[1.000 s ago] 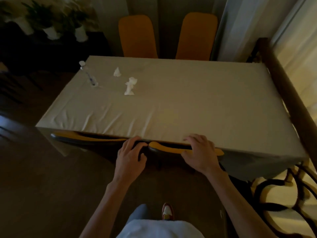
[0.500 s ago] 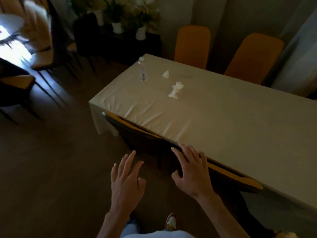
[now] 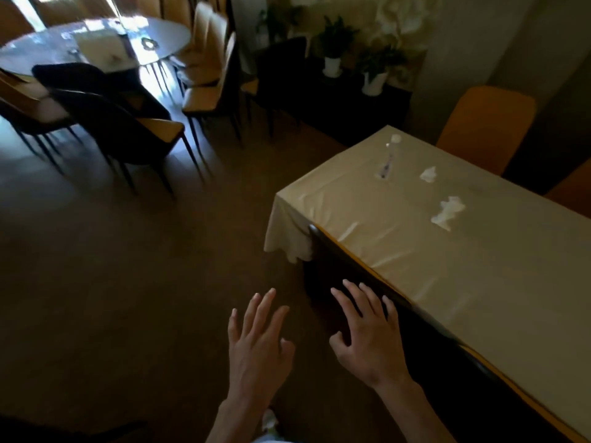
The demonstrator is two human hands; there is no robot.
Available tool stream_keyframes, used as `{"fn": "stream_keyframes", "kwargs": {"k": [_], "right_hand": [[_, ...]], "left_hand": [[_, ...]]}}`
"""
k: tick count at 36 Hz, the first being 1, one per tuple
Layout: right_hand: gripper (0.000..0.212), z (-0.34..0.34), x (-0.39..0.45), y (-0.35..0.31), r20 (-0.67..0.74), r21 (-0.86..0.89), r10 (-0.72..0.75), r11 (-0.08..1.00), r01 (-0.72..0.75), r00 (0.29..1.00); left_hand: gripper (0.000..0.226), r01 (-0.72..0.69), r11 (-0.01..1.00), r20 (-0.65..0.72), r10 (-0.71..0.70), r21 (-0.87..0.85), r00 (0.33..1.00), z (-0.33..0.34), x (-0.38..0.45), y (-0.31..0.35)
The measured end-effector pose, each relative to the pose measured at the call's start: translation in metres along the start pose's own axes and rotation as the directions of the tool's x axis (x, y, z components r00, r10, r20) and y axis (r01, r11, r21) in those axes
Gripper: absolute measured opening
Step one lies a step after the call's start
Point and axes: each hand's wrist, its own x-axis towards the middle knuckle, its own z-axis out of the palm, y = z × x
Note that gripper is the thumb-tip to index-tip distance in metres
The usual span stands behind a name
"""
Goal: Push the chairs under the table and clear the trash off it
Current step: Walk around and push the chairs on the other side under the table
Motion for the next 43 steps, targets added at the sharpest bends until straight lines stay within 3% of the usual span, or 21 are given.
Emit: {"fn": "stream_keyframes", "kwargs": {"k": [10,20,26,32,35,43], "right_hand": [[0.073,0.033,0.088,-0.082,0.003,-0.002,-0.025,1.0,0.025,1.0],[0.071,0.06,0.201,-0.112,0.039,-0.023,-0.077,0.997,0.078,0.996],[0.07,0.074,0.295,-0.123,0.011,0.012,-0.075,0.997,0.075,0.997],[0.071,0.08,0.394,-0.125,0.016,0.082,-0.027,0.996,0.026,0.999],[0.07,0.079,0.442,-0.128,0.02,0.122,0.006,0.993,-0.008,1.0],[0.071,0.072,0.558,-0.127,0.062,0.057,0.018,0.998,-0.022,0.998]], "left_hand": [[0.055,0.035,0.999,-0.026,-0.035,-0.015,0.999,-0.021,0.058,-0.092],[0.056,0.082,0.996,-0.012,-0.082,-0.029,0.997,-0.025,0.147,-0.158],[0.054,0.08,0.997,-0.039,-0.081,-0.022,0.996,-0.027,0.234,-0.193],[0.055,0.029,0.997,0.078,-0.035,0.072,0.996,-0.043,0.332,-0.217],[0.054,-0.014,0.992,0.064,0.007,0.122,0.998,-0.056,0.391,-0.23],[0.048,-0.042,0.99,0.061,0.034,0.131,0.998,-0.069,0.522,-0.249]]}}
